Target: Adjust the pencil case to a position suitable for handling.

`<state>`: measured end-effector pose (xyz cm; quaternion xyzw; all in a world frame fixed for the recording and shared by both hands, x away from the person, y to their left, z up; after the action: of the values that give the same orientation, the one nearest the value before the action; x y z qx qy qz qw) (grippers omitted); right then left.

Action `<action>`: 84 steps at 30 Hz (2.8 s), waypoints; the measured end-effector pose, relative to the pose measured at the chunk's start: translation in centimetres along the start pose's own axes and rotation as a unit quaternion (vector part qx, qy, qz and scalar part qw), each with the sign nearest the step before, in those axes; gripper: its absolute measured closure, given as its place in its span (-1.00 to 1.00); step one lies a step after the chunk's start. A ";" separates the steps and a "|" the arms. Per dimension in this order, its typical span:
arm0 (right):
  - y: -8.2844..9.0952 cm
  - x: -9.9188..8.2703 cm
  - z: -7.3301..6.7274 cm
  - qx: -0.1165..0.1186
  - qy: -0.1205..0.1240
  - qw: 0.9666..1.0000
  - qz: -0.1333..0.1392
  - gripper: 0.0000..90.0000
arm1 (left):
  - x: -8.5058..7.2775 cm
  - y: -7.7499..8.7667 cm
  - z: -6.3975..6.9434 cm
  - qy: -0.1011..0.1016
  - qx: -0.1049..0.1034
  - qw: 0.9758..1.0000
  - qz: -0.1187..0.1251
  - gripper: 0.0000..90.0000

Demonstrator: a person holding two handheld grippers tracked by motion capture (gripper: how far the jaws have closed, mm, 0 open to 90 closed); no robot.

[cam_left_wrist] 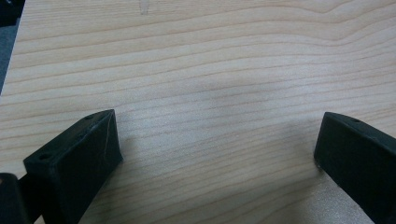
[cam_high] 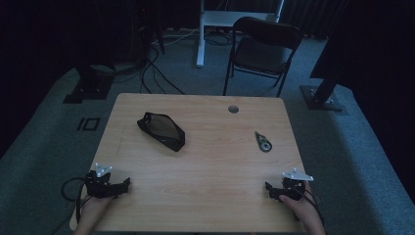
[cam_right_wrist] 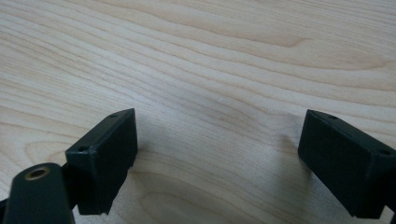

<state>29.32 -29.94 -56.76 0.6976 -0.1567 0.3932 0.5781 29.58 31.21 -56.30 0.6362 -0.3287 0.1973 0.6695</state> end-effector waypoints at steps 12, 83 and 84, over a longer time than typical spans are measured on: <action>0.1 0.0 -1.2 0.019 0.008 1.000 0.004 -0.71 | 0.0 0.0 0.0 0.000 0.000 1.000 0.000 -0.99; -5.9 8.8 -12.0 0.113 0.092 0.988 0.051 -0.69 | 0.0 0.0 0.0 0.000 -0.001 1.000 0.000 -0.99; -6.1 9.0 -12.1 0.114 0.092 0.988 0.053 -0.69 | 0.0 0.0 0.0 0.000 -0.001 1.000 0.000 -0.99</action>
<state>34.76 -14.84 -54.06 0.7111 -0.0936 0.5005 0.4849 29.60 31.22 -56.29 0.6358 -0.3287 0.1969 0.6701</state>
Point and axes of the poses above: each handheld gripper's, and its own axes: y roughly backward along the jaws, x roughly out of its top, z roughly to its right, the point moved 2 cm from there along -y, roughly forward along the jaws, and after that the axes turned 1 degree about x, right-handed, at the moved point
